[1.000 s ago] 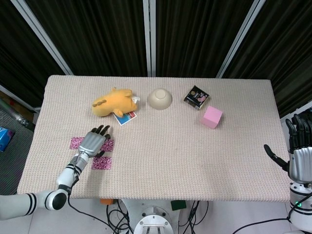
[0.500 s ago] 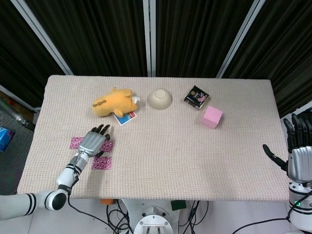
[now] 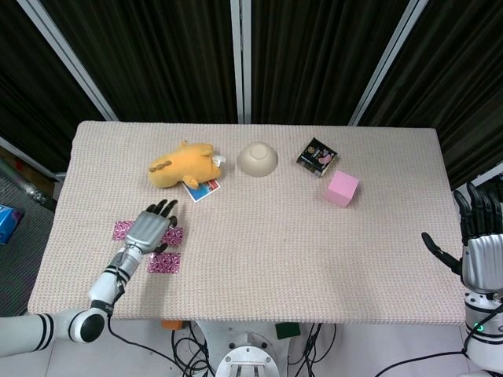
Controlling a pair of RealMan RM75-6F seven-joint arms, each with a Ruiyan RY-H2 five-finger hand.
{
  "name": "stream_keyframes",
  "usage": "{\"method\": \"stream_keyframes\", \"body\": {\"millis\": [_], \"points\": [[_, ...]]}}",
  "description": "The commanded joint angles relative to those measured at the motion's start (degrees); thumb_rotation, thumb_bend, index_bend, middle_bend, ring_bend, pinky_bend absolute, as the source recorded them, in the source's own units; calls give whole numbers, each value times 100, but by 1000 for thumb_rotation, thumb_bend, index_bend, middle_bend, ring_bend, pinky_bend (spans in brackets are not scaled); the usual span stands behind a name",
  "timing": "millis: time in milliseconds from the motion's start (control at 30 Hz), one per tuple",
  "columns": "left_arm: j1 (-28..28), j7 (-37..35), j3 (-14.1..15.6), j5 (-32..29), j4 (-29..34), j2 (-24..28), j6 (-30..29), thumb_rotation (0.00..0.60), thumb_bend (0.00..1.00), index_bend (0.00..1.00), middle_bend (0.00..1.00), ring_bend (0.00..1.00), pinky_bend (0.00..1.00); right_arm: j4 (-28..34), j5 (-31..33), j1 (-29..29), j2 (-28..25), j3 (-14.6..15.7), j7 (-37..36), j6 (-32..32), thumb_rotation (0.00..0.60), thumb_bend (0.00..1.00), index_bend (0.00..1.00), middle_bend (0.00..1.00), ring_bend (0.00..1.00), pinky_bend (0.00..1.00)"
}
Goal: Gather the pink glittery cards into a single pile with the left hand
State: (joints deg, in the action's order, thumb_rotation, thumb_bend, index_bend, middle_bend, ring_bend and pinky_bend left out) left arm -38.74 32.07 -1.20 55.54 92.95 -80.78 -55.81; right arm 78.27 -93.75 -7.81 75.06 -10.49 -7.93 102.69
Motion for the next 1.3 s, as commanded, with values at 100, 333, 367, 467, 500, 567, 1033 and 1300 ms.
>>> {"method": "stream_keyframes", "body": {"millis": [100, 333, 367, 467, 500, 567, 1033, 1300], "points": [[114, 24, 37, -18, 386, 224, -212, 551, 246, 383, 0, 0, 166, -102, 43, -11, 39, 7, -96, -51, 600, 430, 0, 0, 0, 0], [397, 225, 194, -84, 998, 382, -734, 475, 246, 382, 0, 0, 166, -157, 34, -38, 51, -6, -139, -51, 600, 430, 0, 0, 0, 0], [453, 311, 243, -85, 1087, 388, -848, 474, 246, 382, 0, 0, 166, -156, 27, -51, 51, -12, -151, -53, 600, 430, 0, 0, 0, 0], [595, 441, 354, -47, 1259, 387, -1093, 475, 246, 382, 0, 0, 166, -180, 11, -78, 77, 1, -217, -81, 600, 430, 0, 0, 0, 0], [639, 466, 388, -24, 1293, 381, -1156, 475, 246, 382, 0, 0, 166, -196, 6, -82, 92, 14, -238, -93, 600, 430, 0, 0, 0, 0], [726, 560, 476, 36, 1358, 359, -1281, 474, 246, 382, 0, 0, 166, -242, -10, -86, 122, 45, -276, -110, 600, 430, 0, 0, 0, 0], [946, 1104, 783, 492, 1291, 128, -1509, 490, 249, 384, 0, 0, 166, -244, -49, 2, 71, 91, -342, 38, 600, 431, 0, 0, 0, 0], [882, 1282, 770, 722, 1186, 125, -1358, 508, 250, 388, 0, 0, 165, -113, -81, -18, 18, 78, -203, 33, 600, 430, 0, 0, 0, 0]]}}
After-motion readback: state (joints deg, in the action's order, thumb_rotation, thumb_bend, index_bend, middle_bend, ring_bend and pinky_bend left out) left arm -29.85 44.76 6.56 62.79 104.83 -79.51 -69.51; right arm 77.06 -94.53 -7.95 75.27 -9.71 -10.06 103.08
